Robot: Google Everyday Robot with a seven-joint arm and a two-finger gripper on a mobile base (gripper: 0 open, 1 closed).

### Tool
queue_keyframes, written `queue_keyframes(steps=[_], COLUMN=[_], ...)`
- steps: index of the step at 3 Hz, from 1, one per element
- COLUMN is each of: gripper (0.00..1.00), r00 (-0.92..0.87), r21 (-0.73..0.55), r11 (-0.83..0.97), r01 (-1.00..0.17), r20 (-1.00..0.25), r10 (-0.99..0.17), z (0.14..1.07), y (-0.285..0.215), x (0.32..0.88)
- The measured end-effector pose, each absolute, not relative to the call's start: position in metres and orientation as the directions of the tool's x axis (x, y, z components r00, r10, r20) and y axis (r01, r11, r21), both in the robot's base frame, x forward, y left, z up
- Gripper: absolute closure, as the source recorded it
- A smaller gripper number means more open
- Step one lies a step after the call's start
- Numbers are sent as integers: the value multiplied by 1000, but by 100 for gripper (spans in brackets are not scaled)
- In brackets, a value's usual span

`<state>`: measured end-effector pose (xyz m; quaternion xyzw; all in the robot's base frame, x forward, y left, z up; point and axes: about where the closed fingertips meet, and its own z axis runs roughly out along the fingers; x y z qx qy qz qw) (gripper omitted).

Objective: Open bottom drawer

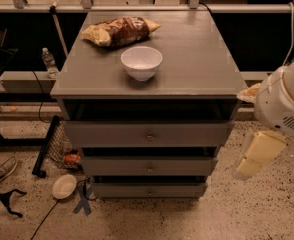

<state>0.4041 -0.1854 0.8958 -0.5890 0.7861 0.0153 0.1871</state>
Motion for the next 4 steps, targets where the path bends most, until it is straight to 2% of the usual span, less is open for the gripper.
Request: queue_keyframes(steps=[1, 2, 4], gripper=[0, 0, 0], r00=[-235, -243, -291], r21=[-198, -172, 1], r11=[306, 312, 327], r01=[-931, -934, -945], r20=[-313, -334, -454], r10=[-920, -911, -842], z=[897, 859, 737], y=[-185, -187, -181], x=[404, 400, 384])
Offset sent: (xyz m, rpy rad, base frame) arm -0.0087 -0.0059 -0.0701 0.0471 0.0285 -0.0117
